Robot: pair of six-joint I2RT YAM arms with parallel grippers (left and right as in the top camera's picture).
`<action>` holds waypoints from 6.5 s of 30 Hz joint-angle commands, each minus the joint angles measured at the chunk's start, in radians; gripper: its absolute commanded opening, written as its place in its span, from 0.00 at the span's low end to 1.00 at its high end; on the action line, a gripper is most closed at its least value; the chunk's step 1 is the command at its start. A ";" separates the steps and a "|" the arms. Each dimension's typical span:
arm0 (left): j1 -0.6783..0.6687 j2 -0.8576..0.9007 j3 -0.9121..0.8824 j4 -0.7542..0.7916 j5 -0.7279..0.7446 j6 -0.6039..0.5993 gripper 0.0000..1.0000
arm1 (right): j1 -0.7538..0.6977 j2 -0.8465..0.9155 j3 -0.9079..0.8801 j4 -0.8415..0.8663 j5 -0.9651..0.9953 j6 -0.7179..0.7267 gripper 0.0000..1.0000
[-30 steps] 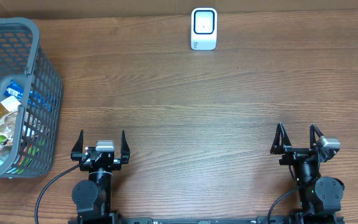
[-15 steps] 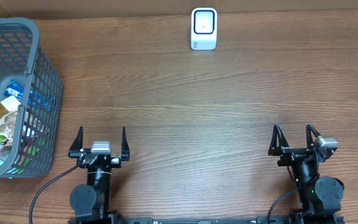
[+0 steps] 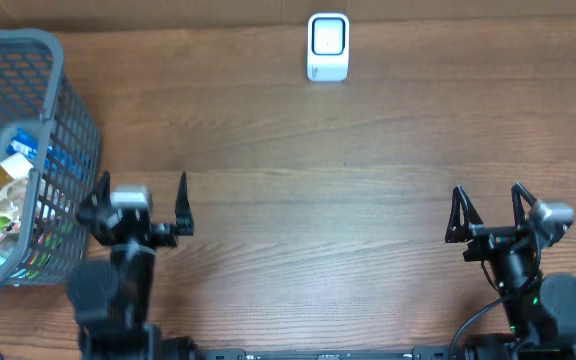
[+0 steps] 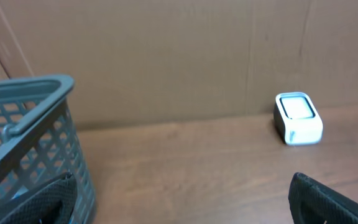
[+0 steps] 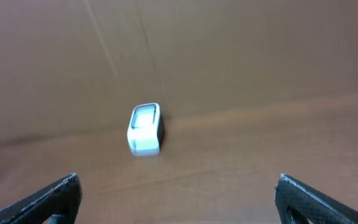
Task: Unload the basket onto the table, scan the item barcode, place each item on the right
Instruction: 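Reach the left gripper into the basket and grasp a clear snack bag, then lift the clear bag out with the left gripper and drop it mid-table, then grasp the blue snack bar in the basket with the left gripper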
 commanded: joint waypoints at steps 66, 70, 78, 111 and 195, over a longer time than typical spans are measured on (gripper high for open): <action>0.686 1.830 1.515 -1.201 -0.244 -0.509 0.87 | 0.004 0.961 0.882 -0.819 -0.209 -0.022 1.00; 0.676 1.854 1.516 -1.200 -0.244 -0.502 0.24 | 0.004 0.977 0.882 -0.820 -0.209 -0.022 1.00; 0.667 1.741 1.600 -1.234 -0.248 -0.499 0.04 | 0.004 0.977 0.882 -0.812 -0.209 -0.022 1.00; -0.280 1.527 1.535 -1.315 -0.026 -0.541 0.04 | 0.004 0.977 0.882 -0.763 -0.211 -0.022 1.00; 0.476 1.602 0.988 -0.432 -0.130 -0.428 0.78 | -0.017 1.587 1.155 -0.918 -0.213 -0.057 0.90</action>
